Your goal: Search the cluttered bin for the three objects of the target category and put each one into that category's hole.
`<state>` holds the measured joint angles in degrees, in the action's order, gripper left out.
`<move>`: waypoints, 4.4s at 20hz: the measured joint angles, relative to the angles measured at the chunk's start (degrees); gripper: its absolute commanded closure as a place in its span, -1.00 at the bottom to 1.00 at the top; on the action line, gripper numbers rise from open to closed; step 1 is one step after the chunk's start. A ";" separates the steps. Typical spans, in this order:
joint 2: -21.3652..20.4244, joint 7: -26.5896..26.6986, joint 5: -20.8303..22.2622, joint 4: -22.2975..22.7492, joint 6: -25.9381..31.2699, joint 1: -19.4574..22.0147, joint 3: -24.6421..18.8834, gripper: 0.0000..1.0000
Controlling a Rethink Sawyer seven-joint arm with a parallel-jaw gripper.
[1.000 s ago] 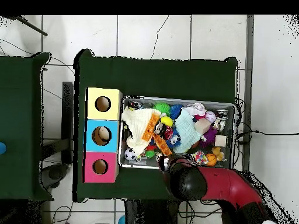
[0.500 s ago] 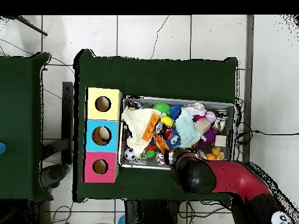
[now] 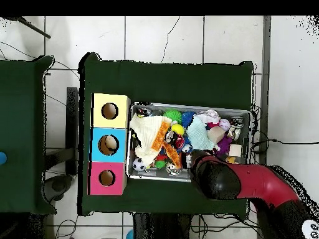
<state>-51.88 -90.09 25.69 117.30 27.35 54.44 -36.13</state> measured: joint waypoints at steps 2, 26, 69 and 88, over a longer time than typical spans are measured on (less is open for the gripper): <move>0.01 0.00 0.42 -0.73 1.34 0.61 -0.88 -1.00; 2.75 0.01 14.56 -8.64 4.48 1.40 -3.22 -1.00; 13.90 0.35 24.33 -8.59 3.67 10.45 -6.93 -1.00; 10.75 0.35 29.81 -3.10 1.44 11.62 -7.98 -1.00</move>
<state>-41.14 -89.74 55.50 114.20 28.79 66.05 -44.11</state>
